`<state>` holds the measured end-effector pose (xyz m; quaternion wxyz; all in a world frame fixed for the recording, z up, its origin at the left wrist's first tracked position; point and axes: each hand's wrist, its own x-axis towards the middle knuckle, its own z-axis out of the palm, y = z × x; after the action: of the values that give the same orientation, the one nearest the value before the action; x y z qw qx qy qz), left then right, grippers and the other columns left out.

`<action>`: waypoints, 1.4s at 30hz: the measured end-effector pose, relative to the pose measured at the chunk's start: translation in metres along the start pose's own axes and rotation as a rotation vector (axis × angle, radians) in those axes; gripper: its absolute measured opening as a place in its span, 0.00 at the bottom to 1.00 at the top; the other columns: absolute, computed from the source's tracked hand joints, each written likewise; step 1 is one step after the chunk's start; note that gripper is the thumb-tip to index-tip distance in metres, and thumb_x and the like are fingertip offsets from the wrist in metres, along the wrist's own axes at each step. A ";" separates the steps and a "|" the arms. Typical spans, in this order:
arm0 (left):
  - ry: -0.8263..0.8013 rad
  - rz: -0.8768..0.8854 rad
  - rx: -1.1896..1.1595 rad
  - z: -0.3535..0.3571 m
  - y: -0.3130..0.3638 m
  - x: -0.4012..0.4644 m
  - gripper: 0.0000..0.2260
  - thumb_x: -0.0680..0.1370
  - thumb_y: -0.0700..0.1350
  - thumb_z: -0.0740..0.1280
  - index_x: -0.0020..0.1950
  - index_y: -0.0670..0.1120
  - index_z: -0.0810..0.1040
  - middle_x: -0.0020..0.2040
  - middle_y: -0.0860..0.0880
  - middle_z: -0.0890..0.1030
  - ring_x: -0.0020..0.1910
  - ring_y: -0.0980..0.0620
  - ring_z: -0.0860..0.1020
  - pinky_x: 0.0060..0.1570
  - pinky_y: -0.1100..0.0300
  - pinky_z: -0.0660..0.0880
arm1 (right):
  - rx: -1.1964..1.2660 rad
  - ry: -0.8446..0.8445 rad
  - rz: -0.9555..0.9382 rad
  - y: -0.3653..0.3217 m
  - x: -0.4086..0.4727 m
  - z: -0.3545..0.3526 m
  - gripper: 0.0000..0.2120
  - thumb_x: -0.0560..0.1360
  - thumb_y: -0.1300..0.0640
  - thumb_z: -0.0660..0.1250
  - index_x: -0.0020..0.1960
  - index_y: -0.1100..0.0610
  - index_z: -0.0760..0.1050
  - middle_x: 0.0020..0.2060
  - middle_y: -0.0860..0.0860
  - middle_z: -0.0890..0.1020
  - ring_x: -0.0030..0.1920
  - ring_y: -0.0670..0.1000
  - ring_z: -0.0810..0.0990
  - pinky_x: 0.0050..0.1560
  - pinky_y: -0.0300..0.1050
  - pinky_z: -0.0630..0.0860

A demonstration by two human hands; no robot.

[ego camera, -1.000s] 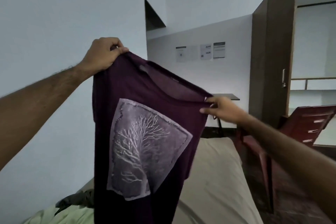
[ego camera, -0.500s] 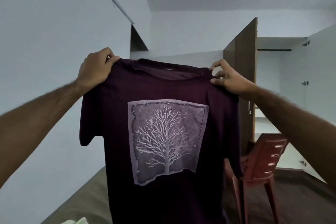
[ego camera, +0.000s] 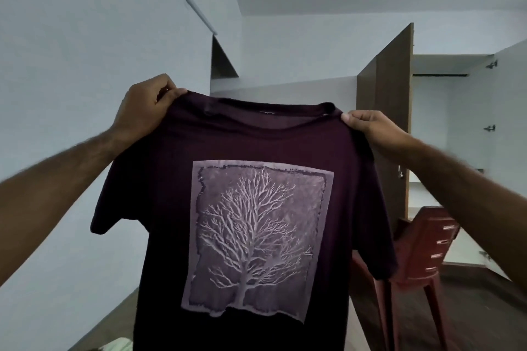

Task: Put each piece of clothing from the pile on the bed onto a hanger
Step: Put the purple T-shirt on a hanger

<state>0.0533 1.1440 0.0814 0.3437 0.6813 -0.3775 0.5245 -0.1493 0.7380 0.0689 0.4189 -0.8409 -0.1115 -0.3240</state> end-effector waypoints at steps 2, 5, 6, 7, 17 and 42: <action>-0.082 0.031 -0.004 0.012 -0.009 -0.004 0.13 0.81 0.55 0.65 0.45 0.46 0.78 0.40 0.50 0.80 0.40 0.49 0.77 0.42 0.57 0.73 | 0.115 0.005 0.047 0.017 0.002 0.013 0.16 0.84 0.52 0.59 0.45 0.57 0.79 0.36 0.48 0.84 0.37 0.44 0.83 0.39 0.38 0.79; -0.196 0.016 0.011 0.041 -0.029 -0.015 0.12 0.81 0.51 0.67 0.42 0.44 0.78 0.39 0.48 0.78 0.40 0.48 0.76 0.43 0.57 0.71 | 0.132 0.010 0.088 0.049 0.006 0.027 0.15 0.85 0.52 0.58 0.44 0.57 0.77 0.32 0.46 0.83 0.32 0.42 0.81 0.33 0.36 0.77; -0.225 -0.007 0.009 0.054 -0.037 -0.022 0.12 0.81 0.50 0.66 0.42 0.44 0.78 0.39 0.48 0.77 0.40 0.48 0.75 0.43 0.57 0.70 | 0.149 -0.018 0.095 0.063 0.009 0.029 0.14 0.84 0.52 0.60 0.43 0.57 0.76 0.31 0.45 0.82 0.31 0.42 0.80 0.32 0.35 0.76; -0.249 -0.033 0.002 0.068 -0.044 -0.029 0.13 0.82 0.50 0.66 0.41 0.44 0.77 0.38 0.47 0.77 0.39 0.49 0.75 0.42 0.57 0.69 | 0.169 -0.062 0.110 0.078 0.012 0.029 0.13 0.82 0.51 0.62 0.43 0.58 0.75 0.32 0.46 0.82 0.31 0.43 0.79 0.32 0.35 0.76; -0.520 -0.227 0.074 0.297 -0.152 -0.155 0.13 0.81 0.57 0.65 0.46 0.49 0.75 0.35 0.47 0.79 0.34 0.51 0.75 0.41 0.57 0.72 | -0.093 -0.412 0.510 0.354 0.047 0.060 0.29 0.65 0.47 0.81 0.58 0.64 0.79 0.52 0.60 0.86 0.47 0.56 0.86 0.45 0.47 0.84; -1.159 -0.068 0.594 0.618 -0.296 -0.493 0.14 0.78 0.40 0.63 0.62 0.37 0.71 0.57 0.34 0.76 0.52 0.34 0.76 0.55 0.36 0.72 | -0.995 -0.485 0.560 0.768 -0.021 0.229 0.26 0.75 0.35 0.67 0.59 0.57 0.70 0.52 0.56 0.79 0.51 0.59 0.78 0.48 0.53 0.73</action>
<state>0.5125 0.8270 -0.5522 -0.1021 0.9313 -0.3191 0.1430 0.2906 0.4378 -0.5301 0.0086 -0.9824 0.1860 -0.0147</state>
